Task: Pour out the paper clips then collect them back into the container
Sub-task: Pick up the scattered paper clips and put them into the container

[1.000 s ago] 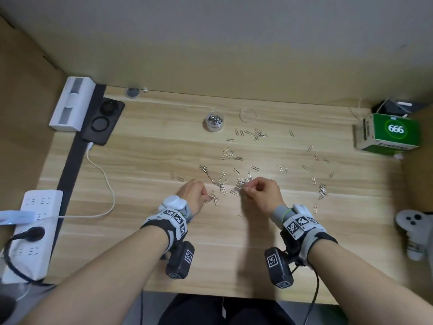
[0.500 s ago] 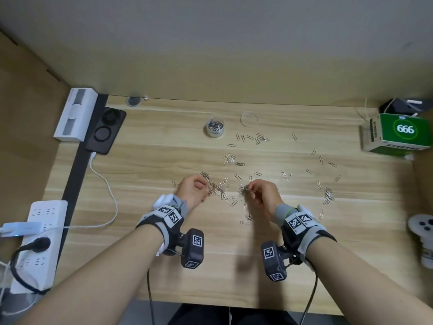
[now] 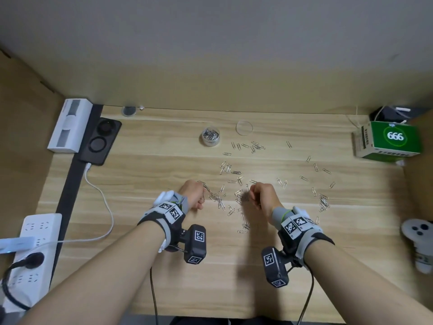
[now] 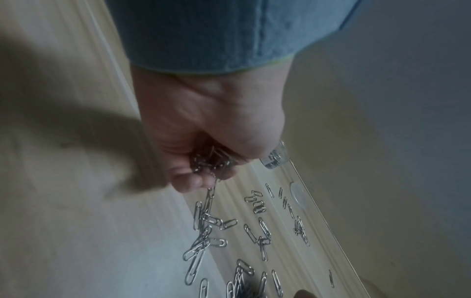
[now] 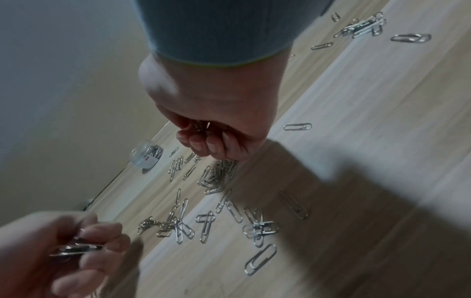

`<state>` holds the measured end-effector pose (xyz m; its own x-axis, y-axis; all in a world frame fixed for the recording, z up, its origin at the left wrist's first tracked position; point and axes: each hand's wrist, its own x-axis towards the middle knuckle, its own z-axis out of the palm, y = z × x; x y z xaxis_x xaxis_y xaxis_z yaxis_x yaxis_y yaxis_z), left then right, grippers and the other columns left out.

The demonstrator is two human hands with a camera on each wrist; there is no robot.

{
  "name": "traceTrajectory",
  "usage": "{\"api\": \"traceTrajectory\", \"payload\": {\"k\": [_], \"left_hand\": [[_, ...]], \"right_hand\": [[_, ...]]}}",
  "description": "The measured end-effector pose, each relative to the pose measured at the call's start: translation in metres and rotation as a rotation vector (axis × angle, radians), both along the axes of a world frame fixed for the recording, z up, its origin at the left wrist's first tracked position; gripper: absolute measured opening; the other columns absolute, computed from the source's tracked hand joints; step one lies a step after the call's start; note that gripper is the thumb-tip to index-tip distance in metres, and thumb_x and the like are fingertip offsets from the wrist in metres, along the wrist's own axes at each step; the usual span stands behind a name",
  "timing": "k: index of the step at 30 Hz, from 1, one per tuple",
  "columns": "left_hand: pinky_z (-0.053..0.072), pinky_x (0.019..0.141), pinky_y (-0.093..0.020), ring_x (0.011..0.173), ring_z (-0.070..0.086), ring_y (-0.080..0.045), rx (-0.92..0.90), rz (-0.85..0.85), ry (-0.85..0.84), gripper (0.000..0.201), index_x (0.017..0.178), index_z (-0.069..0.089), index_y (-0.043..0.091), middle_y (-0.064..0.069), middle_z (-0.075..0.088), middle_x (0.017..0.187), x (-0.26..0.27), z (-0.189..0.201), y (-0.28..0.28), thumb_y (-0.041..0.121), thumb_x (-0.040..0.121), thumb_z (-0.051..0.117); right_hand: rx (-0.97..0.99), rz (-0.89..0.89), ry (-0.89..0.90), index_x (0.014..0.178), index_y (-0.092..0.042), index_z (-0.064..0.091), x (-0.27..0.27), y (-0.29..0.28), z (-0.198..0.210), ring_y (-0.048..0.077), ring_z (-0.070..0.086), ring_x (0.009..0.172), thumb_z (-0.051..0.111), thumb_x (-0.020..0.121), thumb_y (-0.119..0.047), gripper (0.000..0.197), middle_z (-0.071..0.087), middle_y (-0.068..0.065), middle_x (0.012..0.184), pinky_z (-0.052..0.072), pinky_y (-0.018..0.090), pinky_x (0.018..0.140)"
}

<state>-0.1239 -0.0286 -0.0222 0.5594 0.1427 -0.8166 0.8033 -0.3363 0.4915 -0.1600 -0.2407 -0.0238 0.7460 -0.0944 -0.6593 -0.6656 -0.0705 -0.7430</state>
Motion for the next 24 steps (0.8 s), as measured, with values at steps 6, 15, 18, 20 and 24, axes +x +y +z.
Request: {"api": "traceTrajectory", "payload": {"k": [6, 15, 18, 20, 24], "left_hand": [[0.032, 0.037, -0.019, 0.033, 0.045, -0.021, -0.023, -0.025, -0.008, 0.028, 0.055, 0.044, 0.003, -0.011, 0.049, 0.043, 0.012, 0.005, -0.003, -0.002, 0.083, 0.038], [0.027, 0.048, -0.022, 0.044, 0.032, -0.017, 0.000, -0.093, -0.195, 0.026, 0.055, 0.043, 0.019, 0.001, 0.036, 0.045, 0.021, 0.005, -0.007, 0.029, 0.079, 0.044], [0.033, 0.057, -0.030, 0.054, 0.041, -0.021, 0.165, -0.341, -0.301, 0.032, 0.060, 0.048, 0.017, -0.003, 0.046, 0.055, 0.018, -0.001, -0.003, 0.036, 0.085, 0.049], [0.040, 0.060, -0.029, 0.055, 0.050, -0.023, 0.221, -0.448, -0.330, 0.040, 0.060, 0.056, 0.016, -0.001, 0.055, 0.053, 0.014, -0.006, 0.000, 0.034, 0.095, 0.047], [0.046, 0.072, -0.030, 0.073, 0.059, -0.022, 0.186, -0.479, -0.359, 0.027, 0.072, 0.061, 0.021, 0.004, 0.064, 0.075, 0.005, -0.013, 0.003, 0.017, 0.095, 0.047]], "right_hand": [[-0.074, 0.006, -0.011, 0.036, -0.020, 0.033, 0.007, -0.002, -0.009, 0.020, 0.030, 0.045, 0.047, 0.084, -0.037, 0.053, 0.032, 0.001, 0.042, 0.027, 0.030, 0.052], [-0.231, 0.123, -0.103, 0.058, -0.015, 0.061, 0.014, -0.007, -0.011, 0.014, 0.039, 0.048, 0.049, 0.100, -0.039, 0.050, 0.043, -0.004, 0.048, 0.033, 0.029, 0.057], [-0.324, 0.175, -0.141, 0.068, -0.015, 0.062, 0.014, -0.012, -0.014, 0.018, 0.044, 0.061, 0.053, 0.098, -0.032, 0.036, 0.050, -0.002, 0.059, 0.036, 0.031, 0.061], [-0.361, 0.193, -0.141, 0.069, -0.017, 0.061, 0.013, -0.015, -0.020, 0.020, 0.057, 0.070, 0.055, 0.096, -0.026, 0.030, 0.064, -0.004, 0.067, 0.044, 0.031, 0.070], [-0.259, 0.135, -0.160, 0.080, -0.019, 0.063, 0.007, -0.016, -0.021, 0.019, 0.065, 0.076, 0.047, 0.101, -0.012, 0.026, 0.074, 0.007, 0.098, 0.051, 0.029, 0.075]]}}
